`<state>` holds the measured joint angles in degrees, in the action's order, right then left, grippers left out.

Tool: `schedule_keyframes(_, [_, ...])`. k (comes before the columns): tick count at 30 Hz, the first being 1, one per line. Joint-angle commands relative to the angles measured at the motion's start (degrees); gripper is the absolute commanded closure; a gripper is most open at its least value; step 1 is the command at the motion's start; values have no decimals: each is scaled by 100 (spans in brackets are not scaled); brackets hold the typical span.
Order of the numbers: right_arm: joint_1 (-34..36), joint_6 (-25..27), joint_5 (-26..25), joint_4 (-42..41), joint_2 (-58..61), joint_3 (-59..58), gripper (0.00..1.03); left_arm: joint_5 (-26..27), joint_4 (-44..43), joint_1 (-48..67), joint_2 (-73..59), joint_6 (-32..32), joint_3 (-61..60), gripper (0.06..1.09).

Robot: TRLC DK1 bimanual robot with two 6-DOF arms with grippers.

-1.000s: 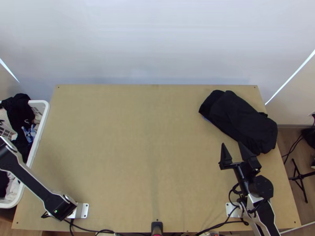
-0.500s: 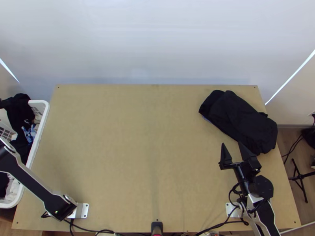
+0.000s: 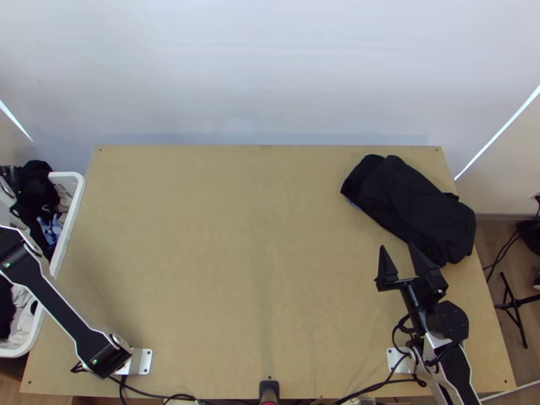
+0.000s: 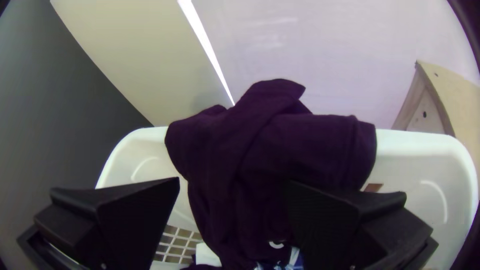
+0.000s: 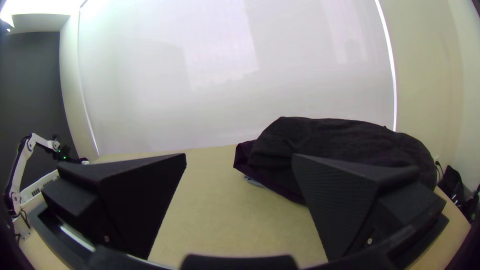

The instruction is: Fold the t-shirt

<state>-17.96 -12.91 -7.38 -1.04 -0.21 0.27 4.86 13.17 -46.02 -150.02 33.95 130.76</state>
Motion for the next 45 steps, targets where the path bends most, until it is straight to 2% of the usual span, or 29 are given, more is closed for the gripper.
schedule_keyframes(1, [3,-1,-1,-2,3,-1,5,-117,-772,111,-502,-64,64,14])
schedule_keyframes(2, [-6,-1,-1,-2,3,-1,5,-117,-842,128,-538,-144,73,19])
schedule_keyframes(3, [3,-1,-1,-2,3,-1,5,-117,-921,137,-581,-179,90,30])
schedule_keyframes(4, [3,-1,-1,-2,3,-1,5,-117,-1036,164,-608,-223,99,50])
schedule_keyframes(6, [3,-1,-1,-2,3,-1,5,-117,-1317,190,-661,-240,99,101])
schedule_keyframes(7, [3,-1,-1,-2,3,-1,5,-126,-1387,199,-678,-240,99,104])
schedule_keyframes(12, [3,-1,-1,-2,3,-1,5,-117,-1528,155,-590,-381,108,105])
schedule_keyframes(18, [-6,-1,-1,-2,3,-1,5,23,239,-39,658,-1444,99,105])
schedule_keyframes(21, [-6,-1,-1,-2,3,-1,5,674,1390,-188,1528,-1875,37,105])
schedule_keyframes(26, [3,-1,-1,-2,3,-1,5,1790,2357,-425,2846,-2561,-51,105])
schedule_keyframes(32, [-6,-1,-1,-2,3,-1,5,2326,2849,-294,4305,-2930,-94,105])
schedule_keyframes(37, [3,-1,-1,-2,-6,-1,5,2326,2849,-3,5263,-3510,-218,105])
schedule_keyframes(41, [3,-1,-1,-2,3,-1,5,2317,3289,585,5922,-3519,-666,105])
schedule_keyframes(45, [-6,-1,-1,-2,3,-1,5,2177,3605,1666,6494,-3422,-1571,105])
